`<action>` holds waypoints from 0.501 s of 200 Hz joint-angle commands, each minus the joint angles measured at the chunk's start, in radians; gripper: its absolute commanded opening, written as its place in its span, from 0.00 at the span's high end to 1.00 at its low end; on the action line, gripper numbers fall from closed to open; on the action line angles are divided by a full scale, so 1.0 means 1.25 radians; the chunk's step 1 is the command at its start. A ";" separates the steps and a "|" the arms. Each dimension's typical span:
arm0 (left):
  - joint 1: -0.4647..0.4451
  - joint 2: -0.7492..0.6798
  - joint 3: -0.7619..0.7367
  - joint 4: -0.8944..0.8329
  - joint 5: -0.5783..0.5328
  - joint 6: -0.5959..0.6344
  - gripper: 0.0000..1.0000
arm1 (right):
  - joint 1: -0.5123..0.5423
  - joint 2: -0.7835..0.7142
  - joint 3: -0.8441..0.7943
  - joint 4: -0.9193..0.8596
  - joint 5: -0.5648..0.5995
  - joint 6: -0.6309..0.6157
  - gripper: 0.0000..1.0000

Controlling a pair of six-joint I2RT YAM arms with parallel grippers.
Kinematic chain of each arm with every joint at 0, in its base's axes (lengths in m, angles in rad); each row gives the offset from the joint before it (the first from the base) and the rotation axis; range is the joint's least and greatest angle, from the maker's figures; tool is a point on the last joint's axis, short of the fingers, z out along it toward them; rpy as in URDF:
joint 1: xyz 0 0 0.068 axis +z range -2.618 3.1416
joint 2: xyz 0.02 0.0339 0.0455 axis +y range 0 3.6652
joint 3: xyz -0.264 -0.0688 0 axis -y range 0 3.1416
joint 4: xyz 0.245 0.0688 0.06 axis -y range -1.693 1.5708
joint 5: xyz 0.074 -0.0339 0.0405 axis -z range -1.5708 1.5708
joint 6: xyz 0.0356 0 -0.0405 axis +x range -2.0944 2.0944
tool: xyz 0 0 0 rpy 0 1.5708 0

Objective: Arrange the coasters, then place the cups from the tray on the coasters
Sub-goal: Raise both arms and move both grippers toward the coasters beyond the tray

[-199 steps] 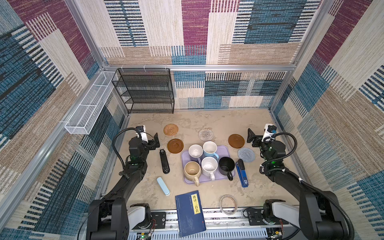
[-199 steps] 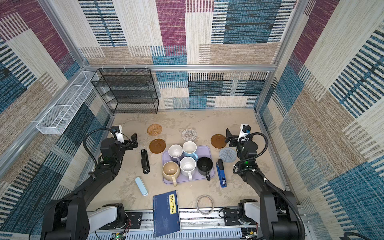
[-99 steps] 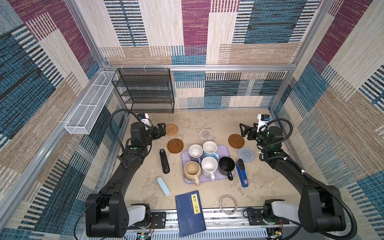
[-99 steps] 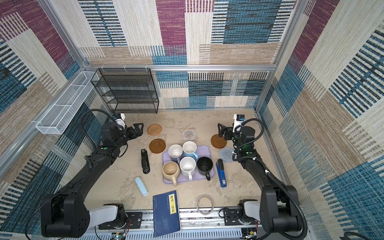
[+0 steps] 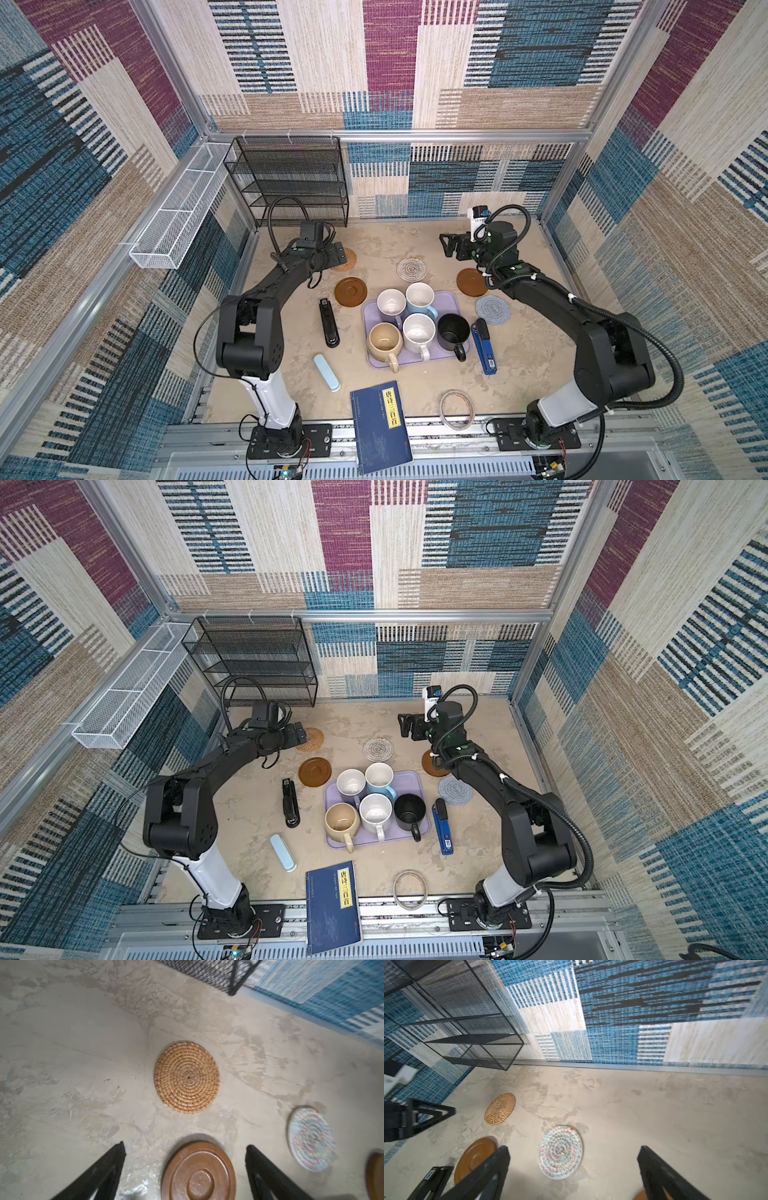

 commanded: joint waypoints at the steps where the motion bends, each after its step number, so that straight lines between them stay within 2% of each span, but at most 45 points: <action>1: 0.001 0.058 0.064 -0.087 -0.057 0.013 0.08 | 0.030 0.033 0.056 -0.063 0.019 -0.021 0.02; 30: 0.001 0.143 0.148 -0.139 -0.061 0.011 0.11 | 0.059 0.065 0.117 -0.101 -0.023 -0.023 0.05; 100: -0.012 0.253 0.264 -0.207 -0.110 0.040 0.18 | 0.120 0.151 0.194 -0.136 -0.035 -0.031 0.06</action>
